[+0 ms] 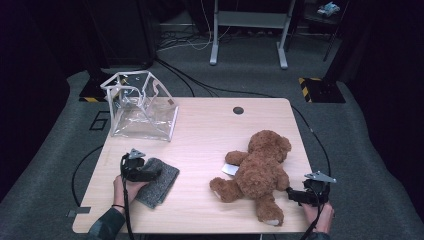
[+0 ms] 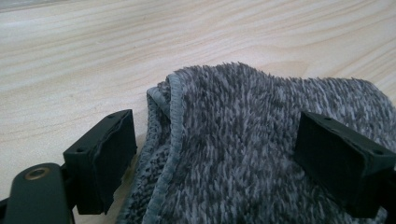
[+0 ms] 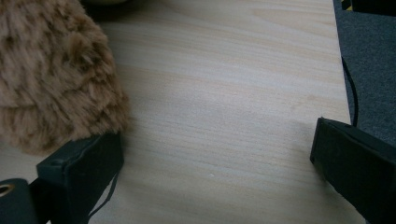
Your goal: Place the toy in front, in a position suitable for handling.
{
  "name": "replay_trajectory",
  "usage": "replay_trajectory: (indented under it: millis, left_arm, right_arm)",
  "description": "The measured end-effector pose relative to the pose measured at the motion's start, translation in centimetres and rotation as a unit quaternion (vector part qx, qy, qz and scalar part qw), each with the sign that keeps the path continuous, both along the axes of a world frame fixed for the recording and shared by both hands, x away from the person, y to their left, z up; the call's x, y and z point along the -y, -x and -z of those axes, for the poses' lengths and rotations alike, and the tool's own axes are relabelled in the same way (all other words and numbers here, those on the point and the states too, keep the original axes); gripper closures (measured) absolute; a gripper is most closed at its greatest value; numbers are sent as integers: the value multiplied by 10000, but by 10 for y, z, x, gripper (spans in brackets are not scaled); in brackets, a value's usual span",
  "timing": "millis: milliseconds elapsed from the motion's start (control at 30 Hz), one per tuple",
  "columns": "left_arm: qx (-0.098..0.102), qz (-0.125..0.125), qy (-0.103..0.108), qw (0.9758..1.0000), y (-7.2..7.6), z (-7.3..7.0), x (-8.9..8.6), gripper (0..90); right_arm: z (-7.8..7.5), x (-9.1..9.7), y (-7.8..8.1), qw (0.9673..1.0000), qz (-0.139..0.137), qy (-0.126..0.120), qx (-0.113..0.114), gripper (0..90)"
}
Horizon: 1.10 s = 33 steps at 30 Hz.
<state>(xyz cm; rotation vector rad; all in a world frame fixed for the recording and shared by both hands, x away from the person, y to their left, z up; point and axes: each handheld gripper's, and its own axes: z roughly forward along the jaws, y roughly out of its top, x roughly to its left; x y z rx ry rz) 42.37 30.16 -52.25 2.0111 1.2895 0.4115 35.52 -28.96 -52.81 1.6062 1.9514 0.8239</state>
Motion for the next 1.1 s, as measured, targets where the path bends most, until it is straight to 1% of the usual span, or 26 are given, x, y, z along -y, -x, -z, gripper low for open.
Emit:
replay_trajectory:
  millis: [33, 67, 133, 167, 200, 233, 267, 300, 367, 433, 500, 533, 600, 667, 767, 867, 900, 967, 1000, 1033, 1100]
  left_arm:
    - [-10, 13, -13, 10000, 0, 0, 0, 117]
    - [57, -3, -27, 10000, 0, 1, 0, 116]
    - [106, -7, -91, 9999, 0, 2, 1, 113]
    - [115, 47, -156, 9998, 1, 2, 1, 111]
    - [197, 41, -235, 9995, 2, 3, 3, 110]
    - [310, -22, -236, 9992, 4, 5, 4, 109]
    - [300, 32, -256, 9992, 4, 5, 3, 109]
    - [315, -1, -217, 9993, 5, 6, 3, 109]
    - [355, -18, -204, 9992, 6, 6, 4, 109]
    - [384, -27, -212, 9990, 6, 7, 3, 109]
    - [389, -28, -198, 9990, 7, 7, 3, 109]
    - [374, -24, -200, 9991, 7, 7, 3, 109]
    - [373, -23, -200, 9991, 7, 7, 3, 109]
    - [370, -22, -200, 9991, 7, 7, 3, 109]
    - [378, -23, -202, 9991, 7, 7, 3, 109]
    - [377, -20, -206, 9991, 7, 7, 3, 109]
    - [377, -21, -209, 9991, 7, 7, 3, 109]
    - [389, -28, -206, 9990, 7, 7, 3, 109]
    - [376, -22, -211, 9991, 7, 7, 3, 109]
    - [388, -28, -206, 9990, 7, 7, 3, 109]
    - [377, -22, -207, 9991, 7, 7, 3, 109]
  right_arm:
    - [0, 0, 0, 10000, 16, -19, -4, 21]
    - [-1, 0, 1, 10000, 42, -78, -36, 23]
    - [-3, 1, 2, 9999, 9, -144, -68, 34]
    - [-5, 1, 3, 9998, 34, -184, -113, 34]
    - [-7, 2, 4, 9997, 67, -217, -89, 41]
    - [-12, 3, 6, 9995, 77, -298, -36, 45]
    - [-17, 4, 7, 9993, 125, -356, -34, 44]
    - [-23, 4, 8, 9991, 148, -398, -43, 38]
    - [-36, 1, 9, 9987, 166, -489, -19, 32]
    - [-48, -3, 9, 9986, 112, -519, -3, 24]
    - [-64, -11, 9, 9984, 84, -558, 12, 19]
    - [-68, -14, 8, 9983, 43, -578, 37, 19]
    - [-82, -27, 5, 9982, -56, -603, 33, 19]
    - [-92, -40, 2, 9984, -155, -545, 62, 20]
    - [-103, -61, -5, 9980, -328, -538, 24, 20]
    - [-108, -83, -14, 9975, -511, -485, -23, 25]
    - [-108, -91, -18, 9972, -549, -493, -79, 28]
    - [-107, -104, -25, 9969, -640, -420, -158, 37]
    - [-106, -110, -28, 9970, -627, -385, -237, 42]
    - [-105, -114, -31, 9967, -649, -400, -286, 55]
    - [-102, -120, -37, 9967, -561, -391, -445, 72]
